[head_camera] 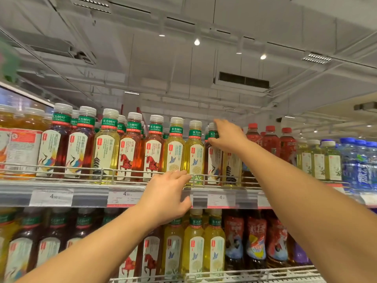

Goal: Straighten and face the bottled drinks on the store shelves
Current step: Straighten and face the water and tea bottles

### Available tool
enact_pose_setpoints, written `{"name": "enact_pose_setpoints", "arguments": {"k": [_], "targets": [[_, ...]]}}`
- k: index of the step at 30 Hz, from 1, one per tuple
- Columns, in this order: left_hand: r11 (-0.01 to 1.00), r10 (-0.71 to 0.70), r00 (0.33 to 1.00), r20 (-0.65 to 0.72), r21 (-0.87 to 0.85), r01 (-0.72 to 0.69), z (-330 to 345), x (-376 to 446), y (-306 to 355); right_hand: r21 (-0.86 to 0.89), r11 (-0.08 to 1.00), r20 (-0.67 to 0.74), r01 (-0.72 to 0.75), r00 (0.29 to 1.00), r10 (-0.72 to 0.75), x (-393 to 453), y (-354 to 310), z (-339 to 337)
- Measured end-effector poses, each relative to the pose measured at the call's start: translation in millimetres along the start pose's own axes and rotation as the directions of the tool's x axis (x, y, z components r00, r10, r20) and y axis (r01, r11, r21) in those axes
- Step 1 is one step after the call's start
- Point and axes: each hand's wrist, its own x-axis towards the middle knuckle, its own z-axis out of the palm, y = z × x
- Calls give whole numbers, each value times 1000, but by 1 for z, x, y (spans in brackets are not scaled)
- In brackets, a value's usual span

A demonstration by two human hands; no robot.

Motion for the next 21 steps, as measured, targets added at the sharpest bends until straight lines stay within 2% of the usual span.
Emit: {"name": "enact_pose_setpoints", "arguments": {"k": [5, 9, 13, 17, 21], "targets": [[999, -34, 999, -21, -36, 33, -1, 0, 0, 22, 999, -83, -27, 996, 28, -4, -5, 3], [997, -53, 998, -42, -52, 51, -3, 1, 7, 162, 984, -114, -78, 989, 97, -5, -6, 5], [996, -77, 997, -26, -47, 76, -9, 0, 13, 241, 968, -164, -64, 981, 106, -10, 1, 8], [994, -102, 995, 0, -38, 102, -13, 1, 20, 426, 900, -125, -92, 979, 159, -22, 6, 5], [993, -114, 993, 43, -18, 115, -16, 2, 22, 440, 891, -101, -113, 980, 174, -34, 9, -3]]}}
